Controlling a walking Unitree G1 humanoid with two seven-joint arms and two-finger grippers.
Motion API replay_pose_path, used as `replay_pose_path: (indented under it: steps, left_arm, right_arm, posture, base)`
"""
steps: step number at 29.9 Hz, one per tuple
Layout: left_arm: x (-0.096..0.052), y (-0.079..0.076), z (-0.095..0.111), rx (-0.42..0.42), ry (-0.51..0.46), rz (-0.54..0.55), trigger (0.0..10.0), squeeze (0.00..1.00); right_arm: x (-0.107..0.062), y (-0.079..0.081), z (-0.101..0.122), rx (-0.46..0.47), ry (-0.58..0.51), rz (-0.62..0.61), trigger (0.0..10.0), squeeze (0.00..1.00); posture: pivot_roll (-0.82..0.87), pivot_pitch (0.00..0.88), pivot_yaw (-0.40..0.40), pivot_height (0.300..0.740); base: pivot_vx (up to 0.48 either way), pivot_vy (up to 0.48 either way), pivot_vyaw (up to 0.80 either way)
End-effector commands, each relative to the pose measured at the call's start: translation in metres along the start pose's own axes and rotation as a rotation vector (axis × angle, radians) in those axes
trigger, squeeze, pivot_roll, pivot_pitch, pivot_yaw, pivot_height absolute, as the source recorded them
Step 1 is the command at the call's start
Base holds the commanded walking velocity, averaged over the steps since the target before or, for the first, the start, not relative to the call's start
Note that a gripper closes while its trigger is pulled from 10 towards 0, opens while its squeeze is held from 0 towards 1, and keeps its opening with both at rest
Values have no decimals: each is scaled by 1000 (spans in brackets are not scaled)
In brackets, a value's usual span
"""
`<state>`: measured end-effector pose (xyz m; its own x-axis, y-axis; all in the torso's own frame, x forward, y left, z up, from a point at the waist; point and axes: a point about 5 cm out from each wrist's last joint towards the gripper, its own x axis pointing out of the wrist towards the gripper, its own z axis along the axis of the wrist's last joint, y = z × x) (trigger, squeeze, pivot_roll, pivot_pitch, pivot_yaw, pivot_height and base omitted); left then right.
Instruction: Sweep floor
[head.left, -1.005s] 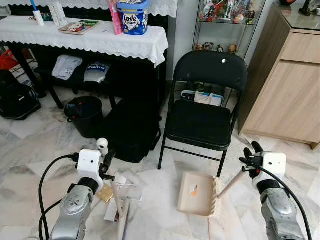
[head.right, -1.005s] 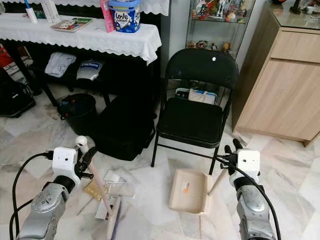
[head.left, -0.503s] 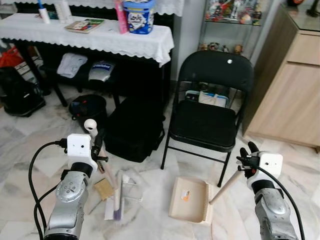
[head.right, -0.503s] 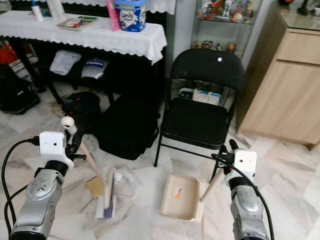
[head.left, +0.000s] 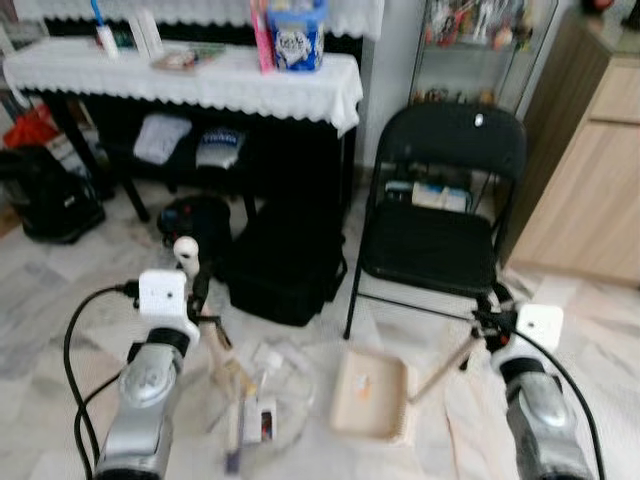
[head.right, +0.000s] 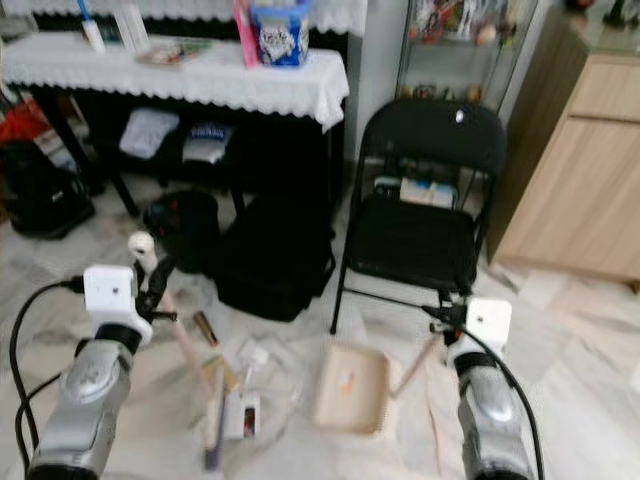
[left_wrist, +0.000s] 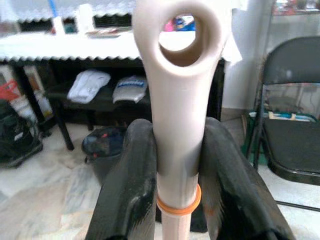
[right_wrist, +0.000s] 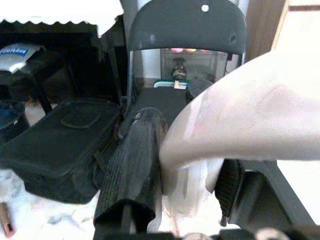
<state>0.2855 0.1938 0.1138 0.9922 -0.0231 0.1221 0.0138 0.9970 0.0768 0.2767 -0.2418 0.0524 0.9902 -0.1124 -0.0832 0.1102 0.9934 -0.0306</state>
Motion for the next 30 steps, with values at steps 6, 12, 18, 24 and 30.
replay_pose_path:
  steps: [6, 12, 18, 24, 30]
  left_arm:
    - [2, 4, 9, 32, -41, 4, 10000, 0]
    - [2, 4, 7, 31, -35, 0, 10000, 0]
    - [2, 4, 6, 34, -29, -2, 10000, 0]
    - [1, 3, 5, 33, -26, -5, 10000, 0]
    - [1, 3, 4, 38, -26, -13, 10000, 0]
  right_arm:
    - [7, 9, 13, 16, -68, 30, 10000, 0]
    - [7, 10, 12, 13, -66, 29, 10000, 0]
    - [7, 11, 11, 15, -63, 32, 10000, 0]
    - [7, 11, 11, 16, -61, 34, 10000, 0]
    - [7, 12, 10, 15, -58, 38, 10000, 0]
  posture:
    - [15, 0, -7, 740]
    - [14, 0, -5, 740]
    - [16, 0, -6, 740]
    - [15, 0, -5, 740]
    - [16, 0, -4, 740]
  base:
    - [0, 408, 0]
    - [0, 402, 0]
    - [0, 394, 0]
    - [0, 364, 0]
    - [0, 0, 0]
